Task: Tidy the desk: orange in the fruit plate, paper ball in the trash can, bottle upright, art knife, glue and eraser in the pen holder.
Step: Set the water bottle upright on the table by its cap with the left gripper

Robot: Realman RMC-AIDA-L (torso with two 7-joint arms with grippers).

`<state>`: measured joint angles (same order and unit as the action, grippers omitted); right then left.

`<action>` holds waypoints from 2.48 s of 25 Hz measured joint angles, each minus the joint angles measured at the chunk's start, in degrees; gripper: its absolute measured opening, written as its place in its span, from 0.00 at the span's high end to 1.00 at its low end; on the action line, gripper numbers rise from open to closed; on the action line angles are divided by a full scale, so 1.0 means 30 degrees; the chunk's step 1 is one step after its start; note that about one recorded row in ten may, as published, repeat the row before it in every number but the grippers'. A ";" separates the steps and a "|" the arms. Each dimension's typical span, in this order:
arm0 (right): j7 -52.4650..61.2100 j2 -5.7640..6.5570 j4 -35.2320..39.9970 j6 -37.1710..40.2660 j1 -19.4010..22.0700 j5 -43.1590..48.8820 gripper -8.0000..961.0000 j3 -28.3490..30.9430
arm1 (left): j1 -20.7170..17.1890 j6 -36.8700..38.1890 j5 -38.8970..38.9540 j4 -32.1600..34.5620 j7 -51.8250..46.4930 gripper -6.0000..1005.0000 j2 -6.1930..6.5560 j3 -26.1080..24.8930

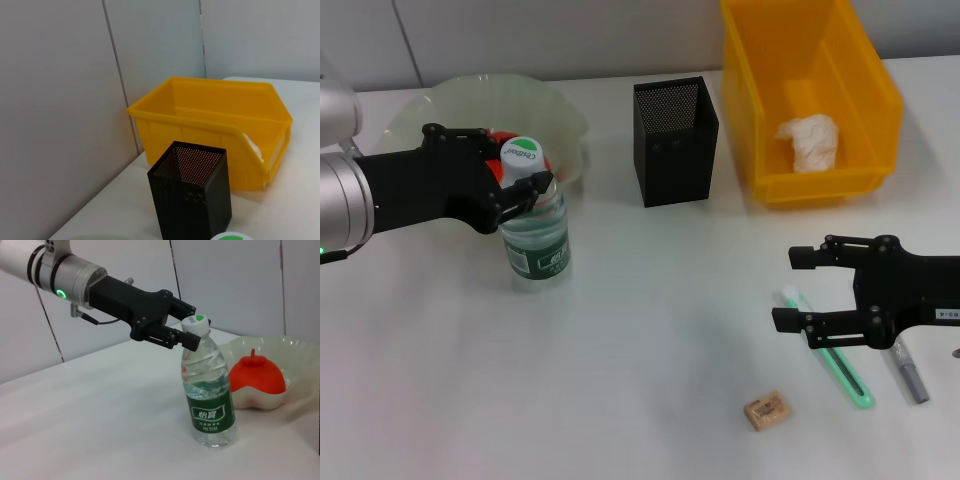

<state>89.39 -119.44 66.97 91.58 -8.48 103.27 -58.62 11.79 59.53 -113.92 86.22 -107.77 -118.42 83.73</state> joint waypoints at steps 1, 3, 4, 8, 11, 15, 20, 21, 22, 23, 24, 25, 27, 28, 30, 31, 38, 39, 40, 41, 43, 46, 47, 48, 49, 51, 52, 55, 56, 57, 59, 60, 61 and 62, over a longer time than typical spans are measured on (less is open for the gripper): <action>0.0000 0.0000 0.0000 0.0001 -0.0034 -0.0001 0.14 -0.0001 | 0.0022 0.0015 0.0008 -0.0026 0.0004 0.52 0.0004 -0.0034; 0.0007 0.0000 -0.0013 0.0001 -0.0101 0.0000 0.14 0.0000 | 0.0028 0.0028 -0.0002 -0.0033 0.0007 0.52 0.0007 -0.0050; 0.0028 -0.0001 -0.0020 0.0000 -0.0125 0.0000 0.14 0.0001 | 0.0028 0.0028 -0.0002 -0.0033 0.0007 0.52 0.0007 -0.0050; 0.0047 -0.0001 -0.0026 0.0001 -0.0163 0.0004 0.14 0.0001 | 0.0021 0.0032 0.0019 -0.0062 0.0009 0.52 0.0004 -0.0139; 0.0046 -0.0001 -0.0030 0.0001 -0.0193 0.0020 0.15 0.0001 | -0.0036 0.0085 0.0232 -0.0048 0.0010 0.51 0.0020 -0.0176; 0.0045 0.0000 -0.0031 0.0001 -0.0196 0.0031 0.14 0.0004 | -0.0033 0.0114 0.0288 -0.0045 0.0004 0.51 0.0021 -0.0196; 0.0044 -0.0001 -0.0031 0.0001 -0.0191 0.0032 0.15 0.0023 | 0.0088 0.0436 0.0380 -0.0073 -0.0191 0.51 0.0018 -0.0413; 0.0036 -0.0001 -0.0031 0.0001 -0.0190 0.0031 0.15 0.0018 | 0.0101 0.0545 0.0392 -0.0071 -0.0227 0.51 0.0015 -0.0423; 0.0029 -0.0001 -0.0031 0.0001 -0.0190 0.0031 0.15 0.0011 | 0.0101 0.0545 0.0392 -0.0071 -0.0227 0.51 0.0015 -0.0423; 0.0029 -0.0001 -0.0031 0.0001 -0.0190 0.0031 0.15 0.0011 | 0.0101 0.0545 0.0392 -0.0071 -0.0227 0.51 0.0015 -0.0423; 0.0027 0.0000 -0.0031 0.0001 -0.0190 0.0031 0.15 0.0010 | 0.0101 0.0545 0.0392 -0.0071 -0.0227 0.51 0.0015 -0.0423; 0.0024 -0.0001 -0.0030 0.0000 -0.0189 0.0031 0.15 0.0005 | 0.0105 0.0602 0.0408 -0.0068 -0.0270 0.51 0.0000 -0.0509; 0.0020 -0.0001 -0.0031 0.0001 -0.0194 0.0032 0.15 0.0001 | 0.0105 0.0602 0.0408 -0.0068 -0.0270 0.51 0.0000 -0.0509; 0.0020 -0.0001 -0.0031 0.0001 -0.0194 0.0032 0.15 0.0001 | 0.0114 0.0664 0.0460 -0.0071 -0.0509 0.51 -0.0017 -0.0760; 0.0017 0.0000 -0.0081 0.0001 -0.0228 0.0037 0.15 0.0000 | 0.0114 0.0664 0.0460 -0.0071 -0.0509 0.51 -0.0017 -0.0760; 0.0015 0.0001 -0.0148 0.0000 -0.0268 0.0041 0.15 0.0000 | 0.0115 0.0706 0.0592 -0.0089 -0.0571 0.51 -0.0019 -0.0963; 0.0005 0.0028 -0.0324 0.0001 -0.0382 0.0106 0.14 0.0004 | 0.0347 0.0739 0.0958 -0.0663 -0.0580 0.50 0.0007 -0.1168; 0.0001 0.0030 -0.0324 0.0001 -0.0393 0.0123 0.14 0.0027 | 0.0347 0.0739 0.0958 -0.0663 -0.0580 0.50 0.0007 -0.1168; 0.0000 0.0031 -0.0324 -0.0001 -0.0395 0.0133 0.14 0.0037 | 0.0495 0.0742 0.0960 -0.0911 -0.0586 0.50 0.0010 -0.1233; 0.0000 0.0031 -0.0324 -0.0001 -0.0395 0.0133 0.14 0.0037 | 0.0495 0.0742 0.0960 -0.0911 -0.0586 0.50 0.0010 -0.1233; -0.0001 0.0031 -0.0323 0.0001 -0.0395 0.0137 0.14 0.0060 | 0.0723 0.0778 0.0964 -0.1298 -0.0602 0.50 0.0006 -0.1354; -0.0002 0.0031 -0.0325 0.0000 -0.0395 0.0146 0.14 0.0087 | 0.0823 0.0783 0.0967 -0.1395 -0.0604 0.50 0.0005 -0.1357; -0.0002 0.0031 -0.0347 -0.0003 -0.0395 0.0147 0.14 0.0088 | 0.0933 0.0783 0.0963 -0.1517 -0.0607 0.50 0.0007 -0.1366; -0.0002 0.0031 -0.0347 -0.0003 -0.0395 0.0147 0.14 0.0088 | 0.0949 0.0784 0.0956 -0.1537 -0.0586 0.50 0.0009 -0.1390; -0.0002 0.0031 -0.0384 -0.0006 -0.0406 0.0147 0.14 0.0090 | 0.0960 0.0784 0.0954 -0.1556 -0.0548 0.50 0.0010 -0.1426; -0.0007 0.0031 -0.0472 -0.0022 -0.0438 0.0148 0.14 0.0100 | 0.0983 0.0762 0.0963 -0.1579 -0.0499 0.50 -0.0001 -0.1535; -0.0026 0.0031 -0.0512 -0.0036 -0.0491 0.0148 0.14 0.0112 | 0.1000 0.0747 0.0969 -0.1582 -0.0523 0.50 0.0000 -0.1622; -0.0046 0.0031 -0.0523 -0.0051 -0.0549 0.0148 0.14 0.0128 | 0.1015 0.0753 0.0974 -0.1588 -0.0558 0.50 0.0004 -0.1686; -0.0053 0.0031 -0.0525 -0.0053 -0.0569 0.0148 0.14 0.0135 | 0.1044 0.0815 0.0974 -0.1603 -0.0579 0.50 0.0001 -0.1776; -0.0059 0.0031 -0.0527 -0.0058 -0.0593 0.0148 0.14 0.0148 | 0.1047 0.0836 0.0974 -0.1609 -0.0581 0.50 -0.0003 -0.1778; -0.0060 0.0031 -0.0528 -0.0058 -0.0603 0.0148 0.14 0.0148 | 0.1051 0.0856 0.0975 -0.1612 -0.0581 0.49 -0.0010 -0.1772; -0.0060 0.0031 -0.0528 -0.0071 -0.0605 0.0148 0.14 0.0149 | 0.1055 0.0870 0.0990 -0.1611 -0.0581 0.49 -0.0030 -0.1756; -0.0060 0.0031 -0.0528 -0.0071 -0.0605 0.0148 0.14 0.0149 | 0.1055 0.0870 0.0990 -0.1611 -0.0581 0.49 -0.0030 -0.1756; -0.0061 0.0031 -0.0528 -0.0084 -0.0605 0.0148 0.14 0.0148 | 0.1056 0.0900 0.1070 -0.1610 -0.0581 0.49 -0.0038 -0.1769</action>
<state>89.20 -119.35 65.39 91.33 -10.30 103.71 -58.18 14.95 62.23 -110.71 81.39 -109.52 -118.54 78.42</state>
